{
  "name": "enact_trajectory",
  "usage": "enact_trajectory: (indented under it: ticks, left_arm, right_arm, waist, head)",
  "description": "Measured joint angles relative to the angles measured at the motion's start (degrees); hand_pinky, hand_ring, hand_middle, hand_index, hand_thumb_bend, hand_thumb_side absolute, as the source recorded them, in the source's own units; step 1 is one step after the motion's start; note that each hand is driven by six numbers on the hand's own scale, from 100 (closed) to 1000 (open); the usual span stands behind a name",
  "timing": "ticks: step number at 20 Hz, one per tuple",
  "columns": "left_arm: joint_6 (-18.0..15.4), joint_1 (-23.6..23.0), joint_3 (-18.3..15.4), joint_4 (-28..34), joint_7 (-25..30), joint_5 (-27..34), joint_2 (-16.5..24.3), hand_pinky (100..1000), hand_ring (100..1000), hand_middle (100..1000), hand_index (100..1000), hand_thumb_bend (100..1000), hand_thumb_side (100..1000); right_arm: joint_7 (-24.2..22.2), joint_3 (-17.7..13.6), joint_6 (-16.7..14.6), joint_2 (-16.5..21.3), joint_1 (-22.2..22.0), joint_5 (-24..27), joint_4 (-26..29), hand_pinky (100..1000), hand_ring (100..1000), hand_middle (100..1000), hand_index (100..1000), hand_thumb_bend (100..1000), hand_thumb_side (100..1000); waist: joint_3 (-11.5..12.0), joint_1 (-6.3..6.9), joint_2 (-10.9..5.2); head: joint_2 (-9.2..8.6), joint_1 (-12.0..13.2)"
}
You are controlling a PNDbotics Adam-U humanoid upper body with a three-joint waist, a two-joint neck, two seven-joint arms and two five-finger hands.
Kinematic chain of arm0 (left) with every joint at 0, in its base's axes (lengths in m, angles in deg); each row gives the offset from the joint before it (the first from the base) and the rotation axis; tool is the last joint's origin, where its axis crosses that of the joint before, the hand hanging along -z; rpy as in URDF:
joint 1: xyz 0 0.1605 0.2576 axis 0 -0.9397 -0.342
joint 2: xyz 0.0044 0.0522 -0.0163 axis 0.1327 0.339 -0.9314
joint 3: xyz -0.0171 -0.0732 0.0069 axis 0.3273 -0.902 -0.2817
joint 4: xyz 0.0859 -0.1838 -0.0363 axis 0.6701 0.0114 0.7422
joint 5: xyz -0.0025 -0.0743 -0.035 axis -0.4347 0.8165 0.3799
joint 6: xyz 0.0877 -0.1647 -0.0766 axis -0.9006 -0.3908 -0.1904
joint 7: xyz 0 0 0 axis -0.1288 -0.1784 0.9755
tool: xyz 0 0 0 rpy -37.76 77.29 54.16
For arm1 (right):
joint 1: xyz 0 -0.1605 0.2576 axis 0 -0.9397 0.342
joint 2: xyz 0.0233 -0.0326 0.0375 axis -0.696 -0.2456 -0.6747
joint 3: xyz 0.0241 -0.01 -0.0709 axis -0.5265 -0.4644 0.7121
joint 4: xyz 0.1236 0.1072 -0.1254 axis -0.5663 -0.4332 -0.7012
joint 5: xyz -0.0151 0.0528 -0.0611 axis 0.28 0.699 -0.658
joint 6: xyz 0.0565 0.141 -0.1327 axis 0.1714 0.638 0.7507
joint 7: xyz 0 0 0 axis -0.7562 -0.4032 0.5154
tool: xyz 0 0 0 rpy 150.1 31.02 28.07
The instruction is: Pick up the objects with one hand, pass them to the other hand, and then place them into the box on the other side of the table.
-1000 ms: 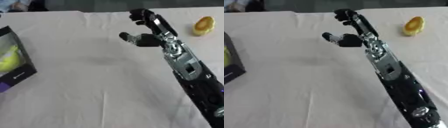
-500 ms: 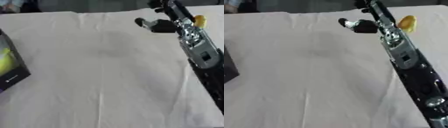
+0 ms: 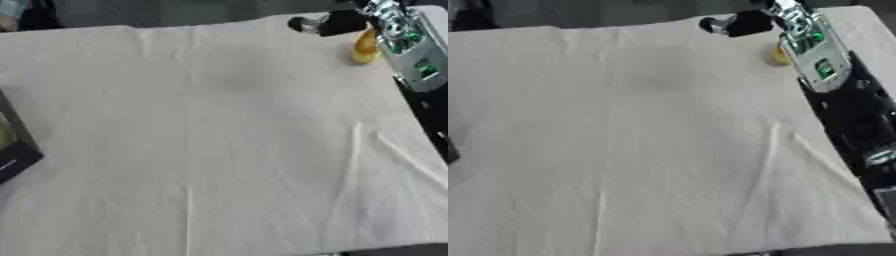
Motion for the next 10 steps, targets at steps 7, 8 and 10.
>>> enact_trajectory:
  ticks: [7, 8, 10]
  left_arm:
    - [0.10, 0.00, 0.44, -0.10, 0.73, -0.90, 0.00, 795, 758, 765, 760, 708, 457]
    - [0.12, 0.00, 0.44, -0.17, 0.87, -1.00, 0.00, 795, 758, 765, 760, 708, 456]
    - [0.15, 0.00, 0.46, -0.31, 1.14, -1.25, 0.01, 795, 758, 764, 759, 708, 456]
  right_arm:
    - [-8.89, 0.26, -3.09, 2.80, 4.53, -8.10, -8.45, 900, 871, 814, 859, 653, 259]
    - [-10.35, 0.26, -3.90, 3.26, 5.19, -9.59, -9.33, 902, 872, 817, 860, 657, 260]
    - [-12.75, 0.17, -5.05, 4.07, 6.26, -12.53, -11.04, 904, 874, 820, 861, 660, 259]
  waist:
    - [-0.03, -0.03, 0.00]
    - [-0.05, -0.03, 0.00]
    - [-0.18, -0.06, 0.00]
  head:
    - [0.00, -0.42]
    - [0.00, -0.47]
    - [0.00, -0.48]
